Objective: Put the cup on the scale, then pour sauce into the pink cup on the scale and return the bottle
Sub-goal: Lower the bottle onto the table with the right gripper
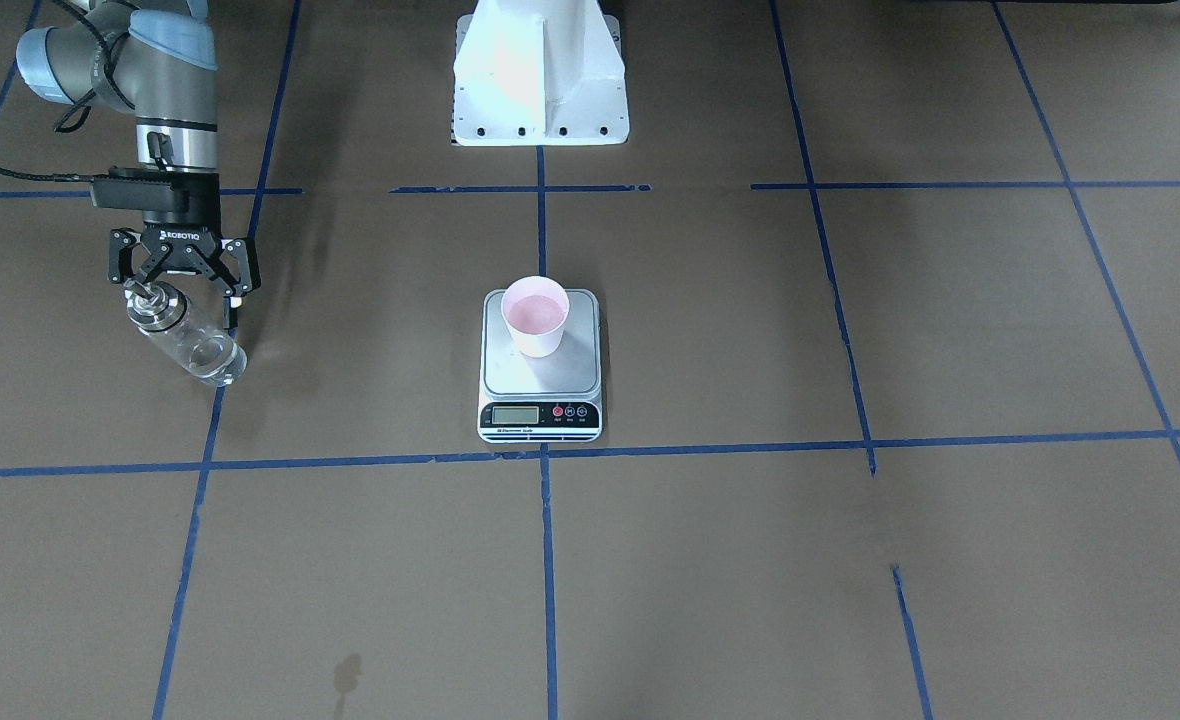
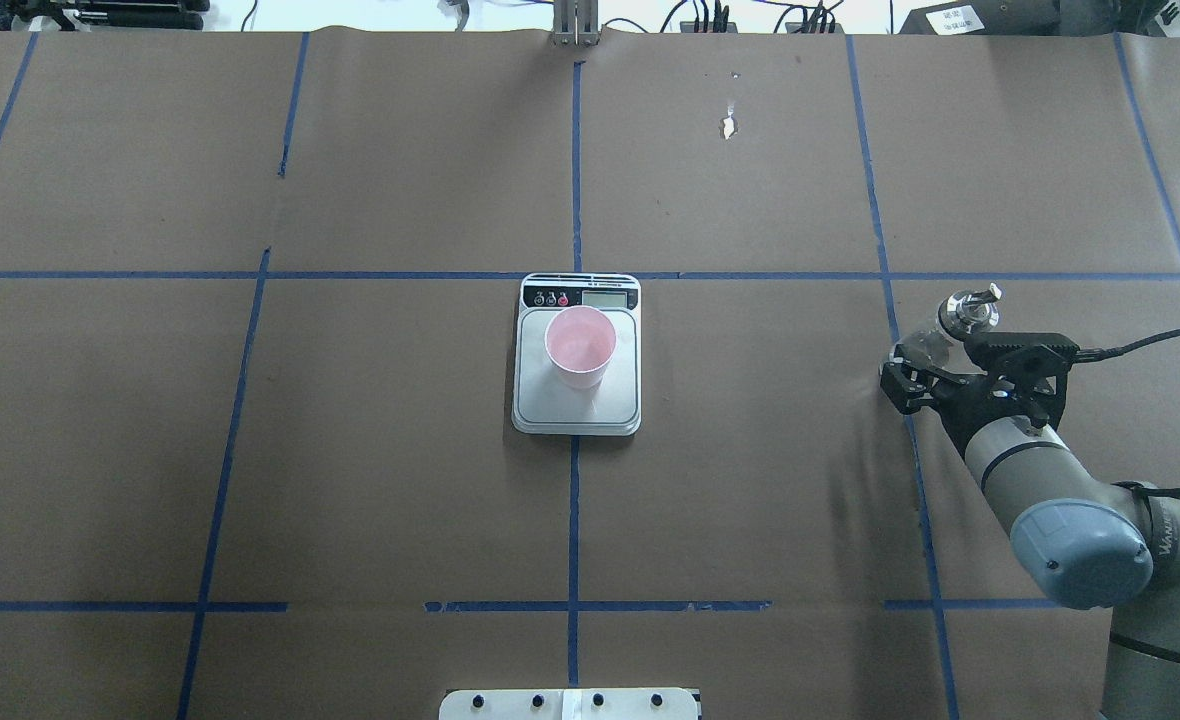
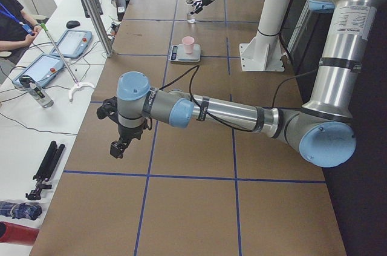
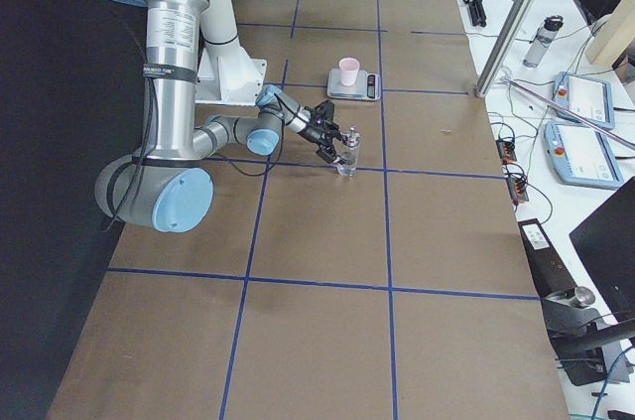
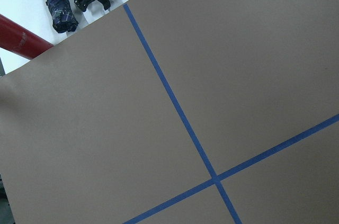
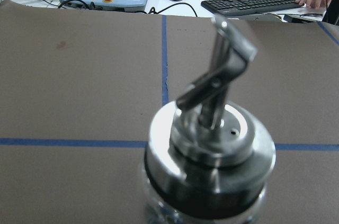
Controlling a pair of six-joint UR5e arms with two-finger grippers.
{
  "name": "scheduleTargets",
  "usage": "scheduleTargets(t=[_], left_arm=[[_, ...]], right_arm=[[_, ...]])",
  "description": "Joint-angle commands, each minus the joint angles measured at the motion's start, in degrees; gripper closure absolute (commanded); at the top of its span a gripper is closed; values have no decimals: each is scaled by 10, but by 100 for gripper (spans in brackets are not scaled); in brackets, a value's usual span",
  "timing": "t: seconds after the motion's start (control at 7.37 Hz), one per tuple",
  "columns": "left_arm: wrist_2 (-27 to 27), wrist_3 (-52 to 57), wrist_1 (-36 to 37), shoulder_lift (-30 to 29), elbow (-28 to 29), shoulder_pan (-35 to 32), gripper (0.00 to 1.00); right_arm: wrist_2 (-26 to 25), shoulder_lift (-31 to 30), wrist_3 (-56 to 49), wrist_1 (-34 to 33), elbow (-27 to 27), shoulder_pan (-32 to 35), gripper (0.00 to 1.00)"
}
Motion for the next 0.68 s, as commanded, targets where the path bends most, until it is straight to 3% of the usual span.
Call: scheduleTargets(t=[0.0,0.54], left_arm=[[0,0,0,3,-3,-1,0],[0,0,1,4,-13,-1,0]], right_arm=[[2,-52,0,0,45,-24,0],[106,-186,0,-8,223,-22,0]])
